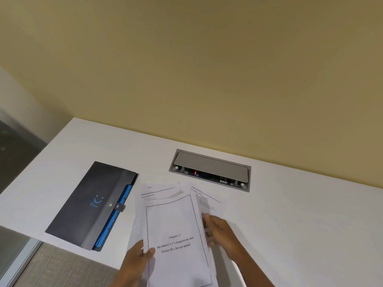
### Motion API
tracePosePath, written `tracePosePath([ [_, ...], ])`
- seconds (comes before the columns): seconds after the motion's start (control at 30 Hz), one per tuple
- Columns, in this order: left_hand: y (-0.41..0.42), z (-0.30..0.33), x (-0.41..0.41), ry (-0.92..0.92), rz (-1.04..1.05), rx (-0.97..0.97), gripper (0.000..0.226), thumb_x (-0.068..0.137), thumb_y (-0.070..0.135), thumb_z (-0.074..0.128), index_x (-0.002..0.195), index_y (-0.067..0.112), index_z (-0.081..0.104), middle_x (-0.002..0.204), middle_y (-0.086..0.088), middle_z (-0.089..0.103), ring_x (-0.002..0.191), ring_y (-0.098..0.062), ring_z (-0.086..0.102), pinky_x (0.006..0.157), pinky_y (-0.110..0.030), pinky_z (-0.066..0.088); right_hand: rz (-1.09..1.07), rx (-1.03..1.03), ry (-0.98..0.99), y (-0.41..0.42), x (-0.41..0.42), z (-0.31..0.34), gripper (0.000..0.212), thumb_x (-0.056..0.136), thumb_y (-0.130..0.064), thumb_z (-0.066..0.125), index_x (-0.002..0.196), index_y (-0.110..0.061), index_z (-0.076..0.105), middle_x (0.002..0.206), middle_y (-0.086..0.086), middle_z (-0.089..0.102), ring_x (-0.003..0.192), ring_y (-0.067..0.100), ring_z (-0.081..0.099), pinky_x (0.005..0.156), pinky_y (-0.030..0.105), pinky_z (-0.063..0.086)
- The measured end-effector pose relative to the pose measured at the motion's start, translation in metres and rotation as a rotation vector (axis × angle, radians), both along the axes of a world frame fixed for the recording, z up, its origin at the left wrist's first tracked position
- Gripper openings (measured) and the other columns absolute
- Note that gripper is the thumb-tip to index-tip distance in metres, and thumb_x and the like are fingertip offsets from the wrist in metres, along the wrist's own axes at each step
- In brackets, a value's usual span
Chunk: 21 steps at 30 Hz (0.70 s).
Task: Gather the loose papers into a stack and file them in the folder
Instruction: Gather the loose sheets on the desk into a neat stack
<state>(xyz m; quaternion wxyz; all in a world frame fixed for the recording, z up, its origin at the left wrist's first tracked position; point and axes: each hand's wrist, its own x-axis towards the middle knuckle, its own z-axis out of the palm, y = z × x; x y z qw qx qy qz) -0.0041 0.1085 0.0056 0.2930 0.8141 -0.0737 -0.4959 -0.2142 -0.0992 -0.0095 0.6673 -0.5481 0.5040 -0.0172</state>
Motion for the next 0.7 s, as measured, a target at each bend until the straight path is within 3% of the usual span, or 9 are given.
tracePosePath([
  [0.07, 0.012, -0.004, 0.004, -0.098, 0.02, 0.022, 0.03, 0.096, 0.017, 0.065, 0.125, 0.013, 0.063, 0.098, 0.003, 0.072, 0.085, -0.015, 0.067, 0.074, -0.028, 0.05, -0.021, -0.362, 0.202, -0.011, 0.003, -0.01, 0.04, 0.097, -0.054, 0.066, 0.12, -0.022, 0.07, 0.121, 0.009, 0.076, 0.094, 0.012, 0.069, 0.088, 0.037, 0.059],
  [0.1, 0.017, -0.005, 0.005, -0.117, 0.053, 0.029, 0.033, 0.095, 0.016, 0.065, 0.128, 0.011, 0.062, 0.096, 0.002, 0.071, 0.086, -0.017, 0.067, 0.075, -0.028, 0.051, 0.017, -0.481, 0.312, -0.017, 0.005, -0.013, 0.05, 0.096, -0.048, 0.071, 0.137, -0.021, 0.06, 0.142, 0.008, 0.066, 0.114, 0.015, 0.065, 0.1, 0.036, 0.054],
  [0.17, 0.026, -0.005, 0.008, -0.127, 0.1, 0.051, 0.039, 0.096, 0.018, 0.064, 0.133, 0.01, 0.059, 0.101, -0.004, 0.07, 0.088, -0.021, 0.066, 0.084, -0.034, 0.052, 0.175, -0.551, 0.479, -0.025, 0.009, -0.019, 0.095, 0.09, -0.054, 0.075, 0.162, -0.015, 0.027, 0.172, 0.009, 0.027, 0.156, 0.028, 0.032, 0.123, 0.047, 0.036],
  [0.23, 0.034, -0.004, 0.011, -0.131, 0.113, 0.076, 0.042, 0.096, 0.022, 0.064, 0.135, 0.011, 0.057, 0.109, -0.008, 0.072, 0.09, -0.022, 0.063, 0.09, -0.039, 0.049, 0.358, -0.58, 0.606, -0.033, 0.012, -0.025, 0.124, 0.084, -0.068, 0.072, 0.167, -0.014, -0.003, 0.177, 0.008, -0.007, 0.164, 0.032, 0.0, 0.13, 0.057, 0.016],
  [0.3, 0.041, -0.003, 0.014, -0.12, 0.166, 0.066, 0.042, 0.096, 0.021, 0.065, 0.135, 0.009, 0.057, 0.113, -0.012, 0.072, 0.092, -0.024, 0.061, 0.093, -0.04, 0.047, 0.466, -0.602, 0.692, -0.035, 0.014, -0.032, 0.134, 0.081, -0.074, 0.07, 0.165, -0.013, -0.016, 0.175, 0.009, -0.018, 0.163, 0.035, -0.011, 0.128, 0.063, 0.009],
  [0.4, 0.05, -0.004, 0.019, -0.105, 0.266, 0.04, 0.041, 0.095, 0.02, 0.066, 0.134, 0.01, 0.059, 0.111, -0.015, 0.073, 0.099, -0.03, 0.065, 0.098, -0.043, 0.048, 0.471, -0.627, 0.73, -0.031, 0.02, -0.035, 0.134, 0.081, -0.073, 0.07, 0.165, -0.01, -0.014, 0.176, 0.009, -0.013, 0.163, 0.034, -0.01, 0.128, 0.066, 0.007],
  [0.5, 0.052, -0.001, 0.023, -0.077, 0.33, 0.009, 0.039, 0.096, 0.022, 0.065, 0.133, 0.013, 0.058, 0.119, -0.016, 0.072, 0.111, -0.036, 0.066, 0.106, -0.052, 0.048, 0.444, -0.711, 0.738, -0.022, 0.025, -0.036, 0.124, 0.083, -0.069, 0.072, 0.166, -0.012, -0.001, 0.176, 0.005, 0.005, 0.164, 0.032, 0.002, 0.129, 0.063, 0.007],
  [0.6, 0.052, 0.0, 0.025, -0.04, 0.389, -0.035, 0.034, 0.096, 0.02, 0.065, 0.129, 0.014, 0.059, 0.114, -0.014, 0.074, 0.107, -0.037, 0.069, 0.102, -0.056, 0.05, 0.349, -0.712, 0.695, -0.012, 0.025, -0.038, 0.115, 0.084, -0.061, 0.077, 0.166, -0.018, 0.008, 0.172, 0.005, 0.022, 0.161, 0.031, 0.018, 0.13, 0.056, 0.007],
  [0.7, 0.052, 0.002, 0.027, 0.002, 0.445, -0.087, 0.027, 0.096, 0.015, 0.064, 0.123, 0.018, 0.062, 0.104, -0.005, 0.076, 0.099, -0.03, 0.071, 0.097, -0.054, 0.054, 0.17, -0.655, 0.612, -0.002, 0.023, -0.037, 0.107, 0.082, -0.04, 0.087, 0.163, -0.02, 0.02, 0.154, 0.008, 0.05, 0.143, 0.032, 0.047, 0.123, 0.049, 0.033],
])
